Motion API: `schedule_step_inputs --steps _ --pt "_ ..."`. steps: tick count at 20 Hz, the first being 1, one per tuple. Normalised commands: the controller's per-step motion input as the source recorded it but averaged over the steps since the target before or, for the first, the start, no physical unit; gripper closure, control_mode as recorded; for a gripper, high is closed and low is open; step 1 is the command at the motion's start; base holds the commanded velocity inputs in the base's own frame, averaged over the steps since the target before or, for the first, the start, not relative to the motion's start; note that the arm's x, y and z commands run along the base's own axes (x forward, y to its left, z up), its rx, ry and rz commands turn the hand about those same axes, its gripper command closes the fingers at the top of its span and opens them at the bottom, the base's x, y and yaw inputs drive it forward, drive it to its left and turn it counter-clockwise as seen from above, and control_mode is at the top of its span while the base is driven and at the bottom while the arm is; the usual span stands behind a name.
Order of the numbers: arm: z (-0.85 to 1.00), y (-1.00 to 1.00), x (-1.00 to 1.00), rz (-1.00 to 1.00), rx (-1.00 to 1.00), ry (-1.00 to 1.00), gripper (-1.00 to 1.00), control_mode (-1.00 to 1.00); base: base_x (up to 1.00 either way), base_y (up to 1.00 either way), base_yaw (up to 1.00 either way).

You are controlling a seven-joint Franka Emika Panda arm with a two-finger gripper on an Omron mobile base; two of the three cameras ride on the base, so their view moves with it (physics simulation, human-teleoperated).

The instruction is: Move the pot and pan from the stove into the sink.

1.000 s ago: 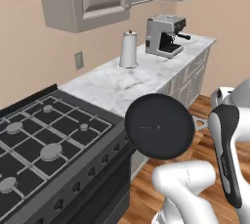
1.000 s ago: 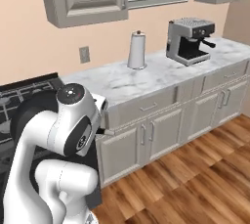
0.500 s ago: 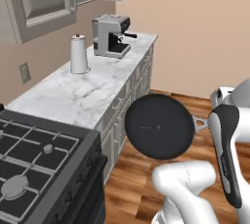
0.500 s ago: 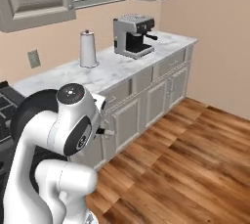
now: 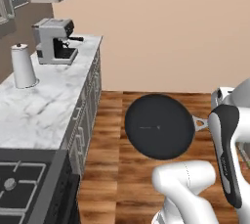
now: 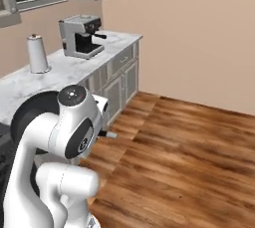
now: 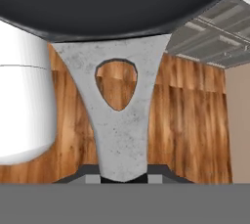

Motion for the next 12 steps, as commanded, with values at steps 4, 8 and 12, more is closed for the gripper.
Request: schedule_step_inputs --steps 4,8,12 --pt "0.0 0.0 0.0 0.0 0.0 0.0 1.0 1.0 0.0 0.0 -0.5" --pt "0.0 0.0 0.0 0.0 0.0 0.0 1.0 1.0 0.0 0.0 -0.5" --pt "0.0 0.0 0.0 0.0 0.0 0.0 1.0 1.0 0.0 0.0 -0.5"
